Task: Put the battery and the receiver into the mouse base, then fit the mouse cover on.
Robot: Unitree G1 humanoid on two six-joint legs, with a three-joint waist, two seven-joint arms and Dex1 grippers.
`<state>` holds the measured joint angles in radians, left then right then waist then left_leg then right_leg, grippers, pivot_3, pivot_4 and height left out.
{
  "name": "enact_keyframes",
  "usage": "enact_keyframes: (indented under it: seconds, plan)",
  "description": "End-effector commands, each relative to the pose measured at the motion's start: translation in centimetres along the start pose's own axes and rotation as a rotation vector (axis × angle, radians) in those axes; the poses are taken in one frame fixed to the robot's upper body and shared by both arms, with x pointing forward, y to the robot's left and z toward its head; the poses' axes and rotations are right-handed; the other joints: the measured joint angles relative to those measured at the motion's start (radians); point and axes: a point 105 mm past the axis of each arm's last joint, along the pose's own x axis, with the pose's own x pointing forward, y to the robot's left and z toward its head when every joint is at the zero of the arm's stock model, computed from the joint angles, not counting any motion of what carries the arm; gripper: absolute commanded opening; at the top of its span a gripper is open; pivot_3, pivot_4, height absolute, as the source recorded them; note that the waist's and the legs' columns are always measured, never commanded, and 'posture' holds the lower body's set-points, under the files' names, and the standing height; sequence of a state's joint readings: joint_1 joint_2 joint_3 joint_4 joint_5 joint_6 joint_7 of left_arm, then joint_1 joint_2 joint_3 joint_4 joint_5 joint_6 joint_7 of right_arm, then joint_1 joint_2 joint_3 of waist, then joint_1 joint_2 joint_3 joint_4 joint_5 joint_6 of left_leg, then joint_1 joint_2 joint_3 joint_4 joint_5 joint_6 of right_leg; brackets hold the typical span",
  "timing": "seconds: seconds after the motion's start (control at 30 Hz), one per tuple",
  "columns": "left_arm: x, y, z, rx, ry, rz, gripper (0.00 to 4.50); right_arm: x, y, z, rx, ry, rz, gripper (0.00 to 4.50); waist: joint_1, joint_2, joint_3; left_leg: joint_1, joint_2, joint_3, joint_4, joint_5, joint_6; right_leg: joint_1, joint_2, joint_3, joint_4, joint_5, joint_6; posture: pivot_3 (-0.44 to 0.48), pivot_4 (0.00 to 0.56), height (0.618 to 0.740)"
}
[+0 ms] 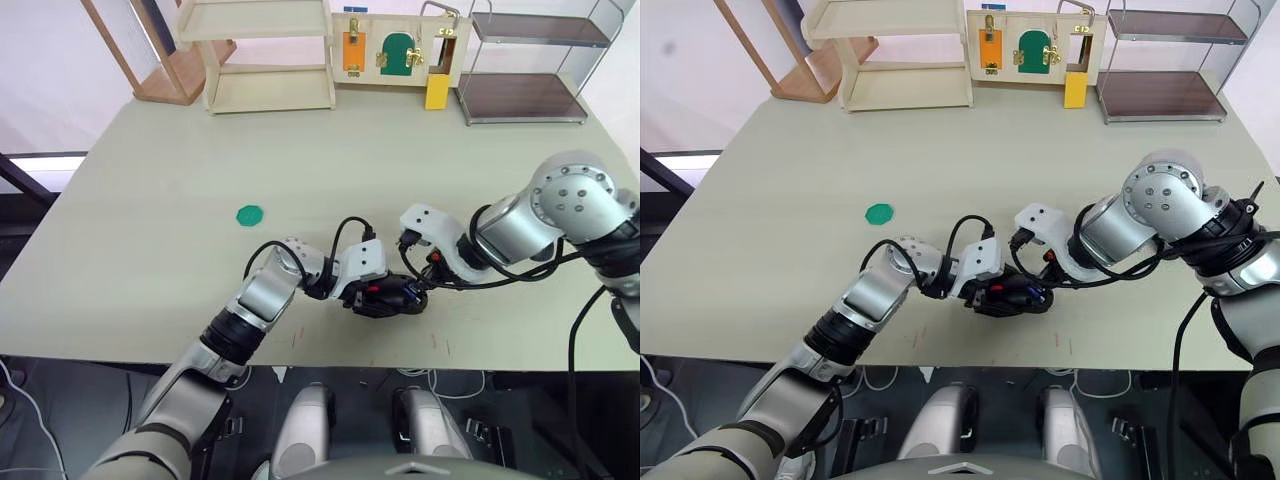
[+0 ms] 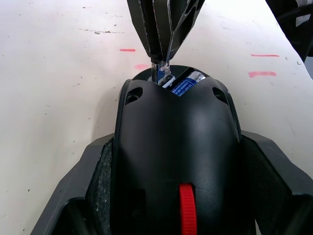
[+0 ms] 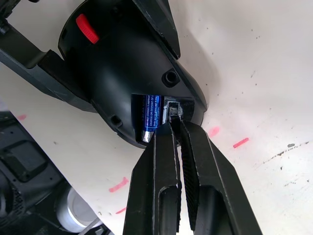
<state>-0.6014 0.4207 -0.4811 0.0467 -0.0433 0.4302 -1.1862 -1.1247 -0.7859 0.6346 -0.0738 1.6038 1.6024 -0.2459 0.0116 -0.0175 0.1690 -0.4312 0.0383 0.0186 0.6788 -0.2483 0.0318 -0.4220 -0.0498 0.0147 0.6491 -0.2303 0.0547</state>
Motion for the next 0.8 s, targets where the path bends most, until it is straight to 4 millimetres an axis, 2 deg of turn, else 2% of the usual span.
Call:
enact_keyframes:
  seconds: [0.03, 0.5, 0.8]
  plan:
    - [0.55, -0.97, -1.22, -0.04, 0.046, -0.048, 2.93, 0.15, 0.0, -0.22, -0.026, -0.002, -0.023, 0.0, 0.0, 0.0, 0.0, 0.0, 0.0, 0.0, 0.0, 0.0, 0.0, 0.0, 0.0, 0.0, 0.0, 0.0, 0.0, 0.0, 0.15, 0.74]
    - [0.53, -0.91, -1.01, -0.048, 0.042, -0.05, 2.93, -0.21, 0.12, 0.67, -0.074, -0.047, -0.04, 0.0, 0.0, 0.0, 0.0, 0.0, 0.0, 0.0, 0.0, 0.0, 0.0, 0.0, 0.0, 0.0, 0.0, 0.0, 0.0, 0.0, 0.15, 0.74]
    - [0.47, -0.97, -1.0, -0.049, 0.043, -0.052, 2.93, -0.16, 0.18, -0.01, -0.065, -0.021, -0.017, 0.0, 0.0, 0.0, 0.0, 0.0, 0.0, 0.0, 0.0, 0.0, 0.0, 0.0, 0.0, 0.0, 0.0, 0.0, 0.0, 0.0, 0.15, 0.74]
